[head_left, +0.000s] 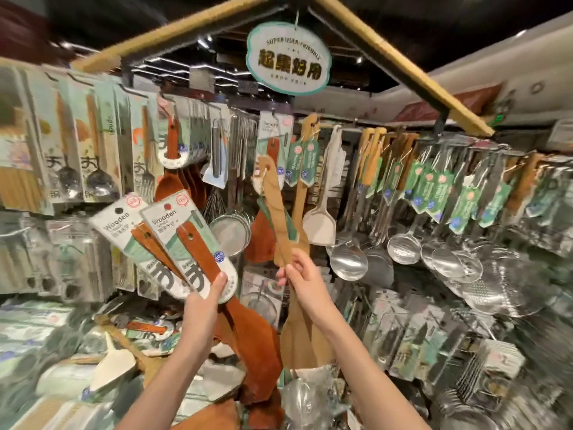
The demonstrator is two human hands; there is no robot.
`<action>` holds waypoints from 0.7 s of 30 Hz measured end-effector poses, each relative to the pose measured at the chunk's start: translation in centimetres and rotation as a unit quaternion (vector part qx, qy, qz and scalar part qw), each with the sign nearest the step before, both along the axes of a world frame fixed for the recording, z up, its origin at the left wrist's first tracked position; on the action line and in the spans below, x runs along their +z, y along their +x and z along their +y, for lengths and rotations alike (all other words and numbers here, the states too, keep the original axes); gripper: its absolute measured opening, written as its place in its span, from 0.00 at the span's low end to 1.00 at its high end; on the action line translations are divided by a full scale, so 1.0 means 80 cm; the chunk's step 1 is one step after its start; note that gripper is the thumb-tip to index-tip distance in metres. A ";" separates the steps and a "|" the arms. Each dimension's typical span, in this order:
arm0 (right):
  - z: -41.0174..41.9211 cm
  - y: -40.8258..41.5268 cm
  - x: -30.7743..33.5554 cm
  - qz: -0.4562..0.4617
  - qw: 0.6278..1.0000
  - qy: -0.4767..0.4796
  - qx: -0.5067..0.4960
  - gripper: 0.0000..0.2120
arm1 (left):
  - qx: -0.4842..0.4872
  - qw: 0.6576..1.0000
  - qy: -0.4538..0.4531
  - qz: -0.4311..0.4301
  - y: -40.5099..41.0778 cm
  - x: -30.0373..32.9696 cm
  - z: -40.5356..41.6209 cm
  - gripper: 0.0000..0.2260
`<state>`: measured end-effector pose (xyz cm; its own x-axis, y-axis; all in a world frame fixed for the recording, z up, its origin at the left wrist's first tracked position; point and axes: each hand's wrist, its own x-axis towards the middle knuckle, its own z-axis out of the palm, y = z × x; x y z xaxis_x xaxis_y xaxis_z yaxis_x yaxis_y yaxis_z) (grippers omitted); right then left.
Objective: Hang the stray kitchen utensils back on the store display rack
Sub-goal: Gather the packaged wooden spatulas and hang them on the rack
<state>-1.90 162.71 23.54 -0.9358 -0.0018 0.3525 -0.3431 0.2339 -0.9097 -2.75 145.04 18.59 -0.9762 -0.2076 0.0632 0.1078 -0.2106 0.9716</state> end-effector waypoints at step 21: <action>0.050 -0.044 0.106 0.070 0.990 -0.097 -0.078 0.09 | -0.033 0.993 -0.043 0.105 -0.022 0.109 0.031 0.20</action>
<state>-5.40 166.69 32.03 -0.8614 0.2187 0.4584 -0.4425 0.1200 -0.8887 -4.49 147.54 27.30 -0.9510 -0.1287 0.2812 0.2982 -0.1410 0.9440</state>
